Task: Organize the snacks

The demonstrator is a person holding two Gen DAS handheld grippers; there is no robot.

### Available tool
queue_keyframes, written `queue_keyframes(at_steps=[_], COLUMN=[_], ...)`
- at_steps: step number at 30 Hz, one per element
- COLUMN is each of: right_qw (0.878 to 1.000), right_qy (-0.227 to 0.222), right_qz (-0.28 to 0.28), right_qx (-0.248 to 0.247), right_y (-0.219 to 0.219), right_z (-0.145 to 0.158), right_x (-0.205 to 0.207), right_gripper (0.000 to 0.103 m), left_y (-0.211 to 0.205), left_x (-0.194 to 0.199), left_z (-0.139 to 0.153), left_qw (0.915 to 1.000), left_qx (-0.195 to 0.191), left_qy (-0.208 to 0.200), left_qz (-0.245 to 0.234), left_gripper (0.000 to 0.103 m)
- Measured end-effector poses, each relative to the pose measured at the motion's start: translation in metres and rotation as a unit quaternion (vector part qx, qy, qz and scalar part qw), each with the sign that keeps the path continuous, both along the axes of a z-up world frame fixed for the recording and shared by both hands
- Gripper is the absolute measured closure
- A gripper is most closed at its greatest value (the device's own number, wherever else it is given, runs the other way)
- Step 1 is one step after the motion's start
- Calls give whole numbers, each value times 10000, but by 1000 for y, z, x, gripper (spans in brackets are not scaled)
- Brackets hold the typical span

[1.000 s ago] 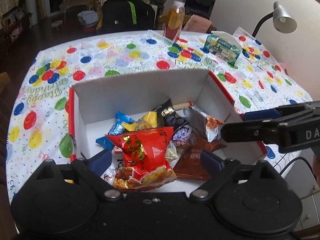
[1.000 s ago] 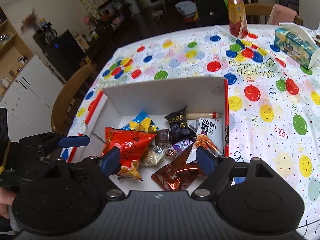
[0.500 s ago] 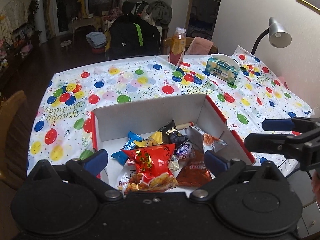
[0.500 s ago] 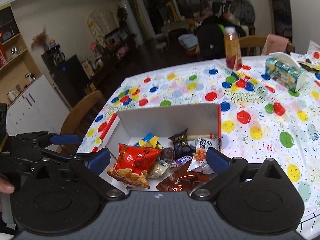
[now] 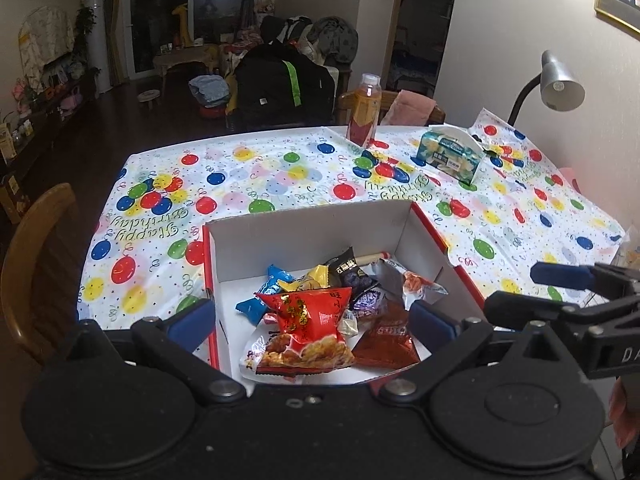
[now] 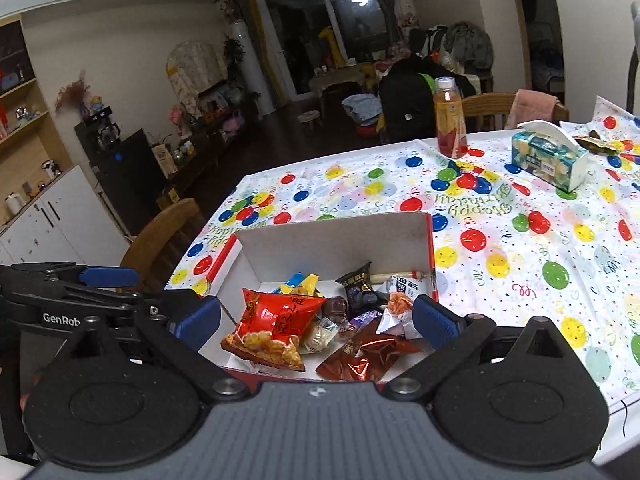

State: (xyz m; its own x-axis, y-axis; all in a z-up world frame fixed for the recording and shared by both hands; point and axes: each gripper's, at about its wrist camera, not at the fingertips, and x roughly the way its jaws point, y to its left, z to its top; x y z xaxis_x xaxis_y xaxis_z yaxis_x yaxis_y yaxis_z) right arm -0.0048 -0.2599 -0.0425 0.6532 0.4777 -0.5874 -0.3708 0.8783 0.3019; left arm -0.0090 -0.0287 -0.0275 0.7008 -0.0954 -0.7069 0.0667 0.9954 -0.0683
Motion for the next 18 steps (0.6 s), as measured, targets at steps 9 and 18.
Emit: queue_keyframes(at_steps=[9, 18], right_qw=[9995, 9988], right_qy=[-116, -74], right_qz=[-274, -477], right_qx=[-42, -115], right_y=[1, 3], right_z=[3, 2], right_x=[-15, -18], right_gripper=[0, 0], left_y=[-3, 5], left_x=[-12, -17], left_z=[5, 4], left_qw=[9997, 9995], left_qx=[62, -60], left_qy=[-224, -273], left_qz=[3, 146], left_gripper=[0, 0])
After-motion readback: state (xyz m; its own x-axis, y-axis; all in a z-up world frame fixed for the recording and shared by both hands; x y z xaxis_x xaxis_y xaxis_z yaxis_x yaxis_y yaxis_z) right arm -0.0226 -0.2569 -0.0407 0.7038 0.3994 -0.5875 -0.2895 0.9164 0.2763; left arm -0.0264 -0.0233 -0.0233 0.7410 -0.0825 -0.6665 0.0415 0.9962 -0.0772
